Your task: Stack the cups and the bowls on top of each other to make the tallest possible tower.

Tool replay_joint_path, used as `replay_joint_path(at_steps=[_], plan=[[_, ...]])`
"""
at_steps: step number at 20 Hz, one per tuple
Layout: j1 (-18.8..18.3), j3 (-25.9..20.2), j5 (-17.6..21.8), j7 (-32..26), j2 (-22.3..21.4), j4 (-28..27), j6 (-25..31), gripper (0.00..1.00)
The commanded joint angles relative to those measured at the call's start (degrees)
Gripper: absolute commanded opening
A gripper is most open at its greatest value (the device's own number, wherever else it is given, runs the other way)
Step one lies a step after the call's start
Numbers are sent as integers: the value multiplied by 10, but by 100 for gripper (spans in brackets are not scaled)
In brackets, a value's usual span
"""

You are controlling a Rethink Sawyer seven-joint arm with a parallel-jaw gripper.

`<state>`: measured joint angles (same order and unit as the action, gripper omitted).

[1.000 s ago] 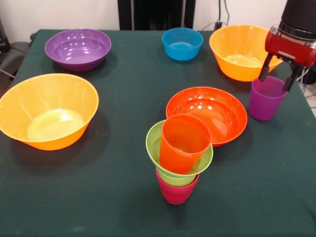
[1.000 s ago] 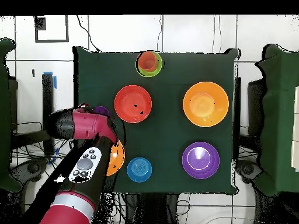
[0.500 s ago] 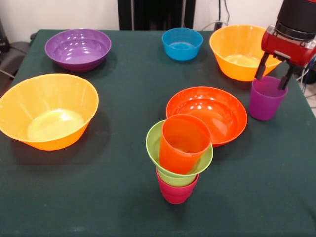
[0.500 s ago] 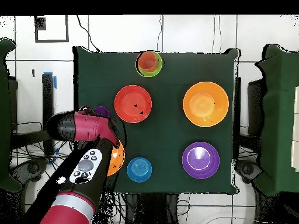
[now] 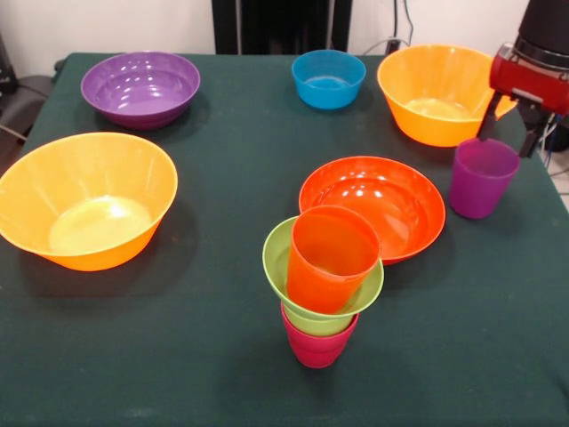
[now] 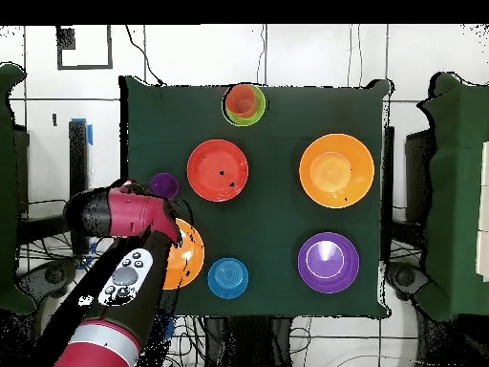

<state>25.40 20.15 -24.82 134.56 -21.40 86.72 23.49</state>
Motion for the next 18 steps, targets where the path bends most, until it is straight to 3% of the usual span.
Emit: replay_joint_path(at_steps=[1,18], plan=[[15,-28,-23,145,33,9,64,100],[13,-9,-20,116,49,-9,56,100]])
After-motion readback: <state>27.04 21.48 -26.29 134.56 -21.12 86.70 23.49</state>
